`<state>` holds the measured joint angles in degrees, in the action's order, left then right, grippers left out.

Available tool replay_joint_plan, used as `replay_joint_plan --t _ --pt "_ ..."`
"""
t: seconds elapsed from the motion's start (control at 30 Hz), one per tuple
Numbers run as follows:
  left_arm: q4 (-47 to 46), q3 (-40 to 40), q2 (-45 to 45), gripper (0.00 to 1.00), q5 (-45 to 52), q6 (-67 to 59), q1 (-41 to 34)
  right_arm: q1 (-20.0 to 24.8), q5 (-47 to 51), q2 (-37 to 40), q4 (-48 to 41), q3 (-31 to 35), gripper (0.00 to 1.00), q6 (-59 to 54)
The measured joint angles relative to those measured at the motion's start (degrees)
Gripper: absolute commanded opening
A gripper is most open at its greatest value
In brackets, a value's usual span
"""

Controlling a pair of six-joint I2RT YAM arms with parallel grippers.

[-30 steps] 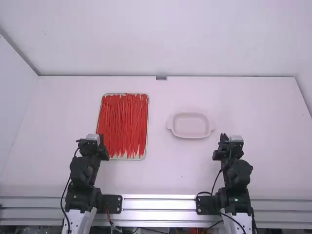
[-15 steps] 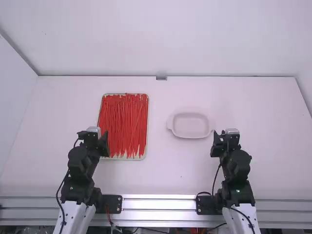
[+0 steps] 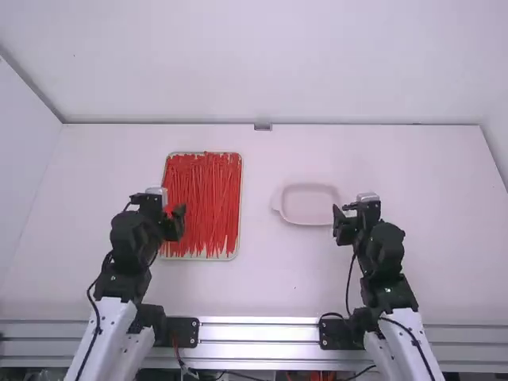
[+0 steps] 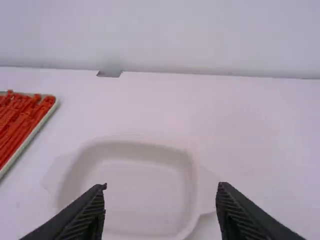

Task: Fasten the cable tie

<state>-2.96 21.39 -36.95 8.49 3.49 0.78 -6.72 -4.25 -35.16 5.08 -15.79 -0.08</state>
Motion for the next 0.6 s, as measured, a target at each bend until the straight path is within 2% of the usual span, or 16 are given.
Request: replay_joint_plan --t 0.33,0.6 --pt "-1.55 7.02 -11.67 0.82 3.28 1.44 0.59 -6.47 0.81 -11.85 2.01 -5.35 0.82 -0.31" --pt "-1.97 11.47 -18.45 0.92 6.88 2.08 0.9 -9.2 1.29 -18.56 3.48 -8.55 0.92 -0.28"
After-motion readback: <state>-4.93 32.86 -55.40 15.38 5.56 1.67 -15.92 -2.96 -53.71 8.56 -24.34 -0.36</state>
